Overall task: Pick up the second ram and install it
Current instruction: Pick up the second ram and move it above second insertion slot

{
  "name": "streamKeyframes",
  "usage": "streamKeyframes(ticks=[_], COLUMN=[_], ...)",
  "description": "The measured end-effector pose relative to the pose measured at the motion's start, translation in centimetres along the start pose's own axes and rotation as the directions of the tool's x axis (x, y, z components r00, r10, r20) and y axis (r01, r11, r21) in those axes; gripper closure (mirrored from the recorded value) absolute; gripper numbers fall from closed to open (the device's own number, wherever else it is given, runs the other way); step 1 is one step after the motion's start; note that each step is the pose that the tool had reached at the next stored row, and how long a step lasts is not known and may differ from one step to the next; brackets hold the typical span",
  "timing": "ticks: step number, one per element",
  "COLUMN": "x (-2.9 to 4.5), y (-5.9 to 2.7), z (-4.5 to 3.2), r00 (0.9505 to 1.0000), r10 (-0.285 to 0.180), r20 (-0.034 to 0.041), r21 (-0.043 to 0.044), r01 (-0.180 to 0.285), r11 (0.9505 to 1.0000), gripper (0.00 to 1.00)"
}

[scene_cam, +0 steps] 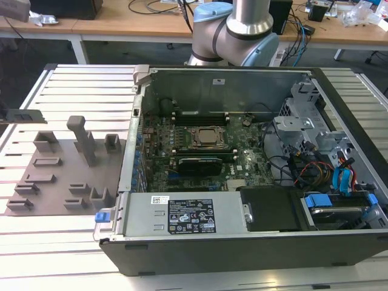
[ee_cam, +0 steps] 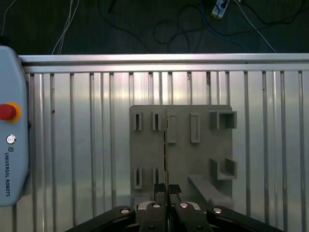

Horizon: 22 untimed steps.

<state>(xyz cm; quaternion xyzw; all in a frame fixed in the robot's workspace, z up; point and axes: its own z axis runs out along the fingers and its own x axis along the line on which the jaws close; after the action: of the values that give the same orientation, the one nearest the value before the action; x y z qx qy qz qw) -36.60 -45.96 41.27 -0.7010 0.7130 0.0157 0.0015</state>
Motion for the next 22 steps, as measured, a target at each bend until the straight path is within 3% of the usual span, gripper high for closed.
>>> streamKeyframes(ticks=[5,11,14,16,17,18,20,22], x=[-0.03,-0.09,-0.09,-0.10,-0.11,-0.13,-0.17,-0.19], y=[0.03,0.08,-0.02,-0.38,-0.93,-1.68,-3.99,-5.54], z=[-1.38,-3.88,-3.93,-3.92,-3.92,-3.91,-3.87,-3.85], r00=[1.0000,1.0000,1.0000,1.0000,0.9999,0.9999,0.9999,0.9999], r10=[0.000,0.000,0.000,0.000,0.000,0.000,0.000,0.000], r20=[0.0000,0.0000,0.0003,0.0047,0.0111,0.0117,0.0116,0.0117], r21=[0.0001,0.0001,-0.0002,-0.0001,-0.0003,-0.0005,-0.0022,-0.0029], r01=[0.000,0.000,0.000,0.000,0.000,0.000,0.000,0.000], r11=[1.0000,1.0000,1.0000,1.0000,1.0000,1.0000,1.0000,1.0000], gripper=[0.87,0.87,0.87,0.87,0.87,0.87,0.87,0.87])
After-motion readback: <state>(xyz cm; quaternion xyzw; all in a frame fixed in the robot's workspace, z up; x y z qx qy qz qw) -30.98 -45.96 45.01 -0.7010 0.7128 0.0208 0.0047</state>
